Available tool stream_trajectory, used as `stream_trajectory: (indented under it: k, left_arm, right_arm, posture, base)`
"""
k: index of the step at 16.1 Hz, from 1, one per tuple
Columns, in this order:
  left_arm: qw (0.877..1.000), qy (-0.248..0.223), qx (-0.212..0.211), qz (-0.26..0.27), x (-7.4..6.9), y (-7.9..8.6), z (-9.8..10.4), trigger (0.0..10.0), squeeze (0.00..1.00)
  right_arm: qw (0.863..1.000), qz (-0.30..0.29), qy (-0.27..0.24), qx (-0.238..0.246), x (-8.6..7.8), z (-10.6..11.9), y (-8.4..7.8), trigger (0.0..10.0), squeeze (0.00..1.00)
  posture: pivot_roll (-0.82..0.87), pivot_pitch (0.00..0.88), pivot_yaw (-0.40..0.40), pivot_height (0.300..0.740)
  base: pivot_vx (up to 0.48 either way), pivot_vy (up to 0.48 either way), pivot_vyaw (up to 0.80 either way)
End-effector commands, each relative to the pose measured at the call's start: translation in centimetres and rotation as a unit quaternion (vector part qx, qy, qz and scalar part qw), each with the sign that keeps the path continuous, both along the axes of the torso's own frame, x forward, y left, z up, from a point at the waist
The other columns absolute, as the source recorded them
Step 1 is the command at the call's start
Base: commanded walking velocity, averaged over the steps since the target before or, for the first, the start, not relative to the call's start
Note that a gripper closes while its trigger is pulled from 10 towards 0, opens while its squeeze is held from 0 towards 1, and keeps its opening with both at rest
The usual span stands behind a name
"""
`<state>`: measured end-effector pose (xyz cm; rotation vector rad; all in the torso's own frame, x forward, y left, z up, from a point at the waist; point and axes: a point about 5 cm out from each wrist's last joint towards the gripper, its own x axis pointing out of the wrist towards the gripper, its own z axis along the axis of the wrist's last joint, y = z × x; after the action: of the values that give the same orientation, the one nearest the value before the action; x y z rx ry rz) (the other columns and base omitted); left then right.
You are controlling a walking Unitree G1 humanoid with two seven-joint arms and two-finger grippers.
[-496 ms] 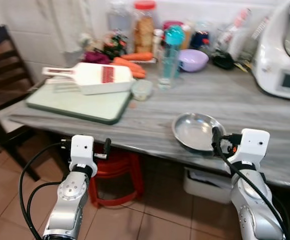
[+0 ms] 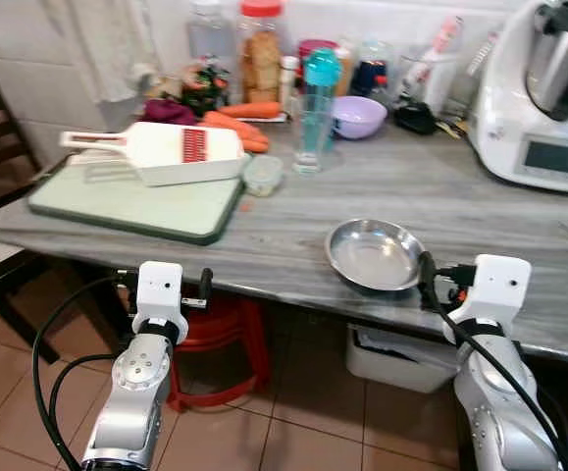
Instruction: Setting the table
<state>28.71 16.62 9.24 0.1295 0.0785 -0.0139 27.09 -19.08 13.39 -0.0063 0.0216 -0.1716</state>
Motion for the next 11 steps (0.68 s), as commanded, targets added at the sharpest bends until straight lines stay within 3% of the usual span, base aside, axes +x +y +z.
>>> stream_trajectory:
  k: [1,6,11]
  left_arm:
    - [1.0,-0.006,0.007,-0.002,0.2,-0.2,0.5,10.0,0.0]
    - [0.999,-0.027,0.017,-0.004,1.1,-0.4,1.9,10.0,0.0]
    - [0.999,-0.025,0.018,0.004,1.2,-0.1,2.1,10.0,0.0]
  right_arm:
    - [1.0,0.003,-0.01,-0.001,0.1,0.5,0.0,10.0,0.0]
    - [0.999,0.004,-0.031,0.003,0.3,1.1,-0.1,10.0,0.0]
    - [0.999,-0.009,-0.046,0.017,-0.2,1.2,-0.3,10.0,0.0]
  posture:
    - [-0.02,0.0,-0.01,0.74]
    - [-0.03,0.0,-0.005,0.74]
    - [-0.03,0.0,-0.002,0.74]
  base:
    - [0.0,0.0,0.0]
    - [0.0,0.0,0.0]
    - [-0.286,0.0,0.0]
